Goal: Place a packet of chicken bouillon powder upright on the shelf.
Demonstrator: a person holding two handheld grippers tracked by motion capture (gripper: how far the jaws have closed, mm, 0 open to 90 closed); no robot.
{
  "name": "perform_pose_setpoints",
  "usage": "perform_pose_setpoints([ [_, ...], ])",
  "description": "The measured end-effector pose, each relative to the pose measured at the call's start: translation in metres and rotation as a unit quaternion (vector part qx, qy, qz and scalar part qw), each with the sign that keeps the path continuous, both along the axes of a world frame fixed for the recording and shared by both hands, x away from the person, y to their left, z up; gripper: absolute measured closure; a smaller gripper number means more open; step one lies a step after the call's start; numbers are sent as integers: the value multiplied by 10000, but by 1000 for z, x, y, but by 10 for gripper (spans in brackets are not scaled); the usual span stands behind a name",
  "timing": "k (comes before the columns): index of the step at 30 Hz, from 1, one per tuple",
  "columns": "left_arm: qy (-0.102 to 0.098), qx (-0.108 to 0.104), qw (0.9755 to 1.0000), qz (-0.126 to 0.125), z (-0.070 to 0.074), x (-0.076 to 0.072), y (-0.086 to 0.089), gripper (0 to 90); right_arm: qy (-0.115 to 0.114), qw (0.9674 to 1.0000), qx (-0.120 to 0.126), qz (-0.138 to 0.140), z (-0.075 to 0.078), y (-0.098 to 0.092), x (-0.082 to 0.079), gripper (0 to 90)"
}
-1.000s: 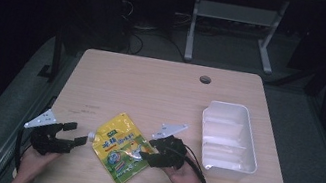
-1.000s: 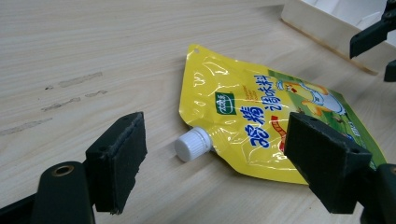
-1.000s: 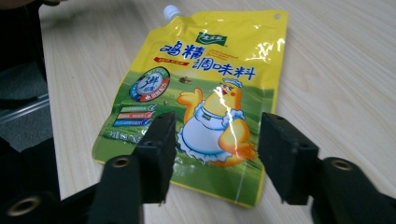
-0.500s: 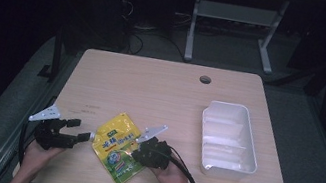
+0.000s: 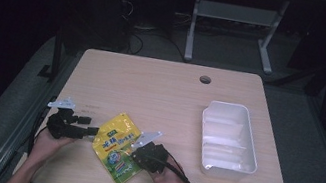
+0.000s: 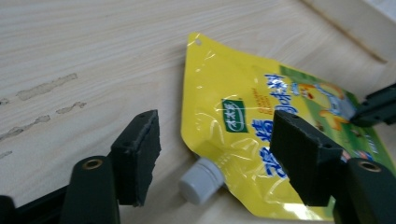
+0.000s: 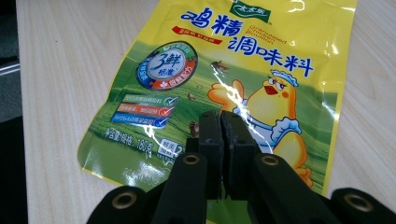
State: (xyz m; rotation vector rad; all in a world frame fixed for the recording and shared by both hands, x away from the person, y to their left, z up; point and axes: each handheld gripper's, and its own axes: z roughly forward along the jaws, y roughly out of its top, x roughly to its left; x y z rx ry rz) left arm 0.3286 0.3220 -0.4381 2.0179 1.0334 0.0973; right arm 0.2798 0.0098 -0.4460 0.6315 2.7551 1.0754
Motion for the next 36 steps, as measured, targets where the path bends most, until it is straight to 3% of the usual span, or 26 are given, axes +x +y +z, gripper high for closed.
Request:
perform_pose_setpoints([
  [3, 98, -1, 10000, -17, -3, 8, -3, 408, -4, 10000, 54, 10, -1, -1, 0, 868],
  [7, 461, 128, 9988, -50, -10, 22, -8, 436, -14, 10000, 68, 7, -1, -1, 0, 868],
  [19, 842, 108, 9962, -175, -22, 34, -18, 550, 16, 9999, 152, 12, -3, -3, 1, 868],
  [28, 979, -96, 9950, -176, -24, 36, -17, 648, 3, 9998, 194, 1, -4, -4, 1, 871],
  [34, 1093, -343, 9932, -204, -22, 38, -8, 755, 6, 9997, 226, -16, -5, -4, 1, 878],
  [36, 1157, -590, 9913, -229, -19, 38, -3, 805, -21, 9998, 220, 5, -5, -3, 1, 881],
])
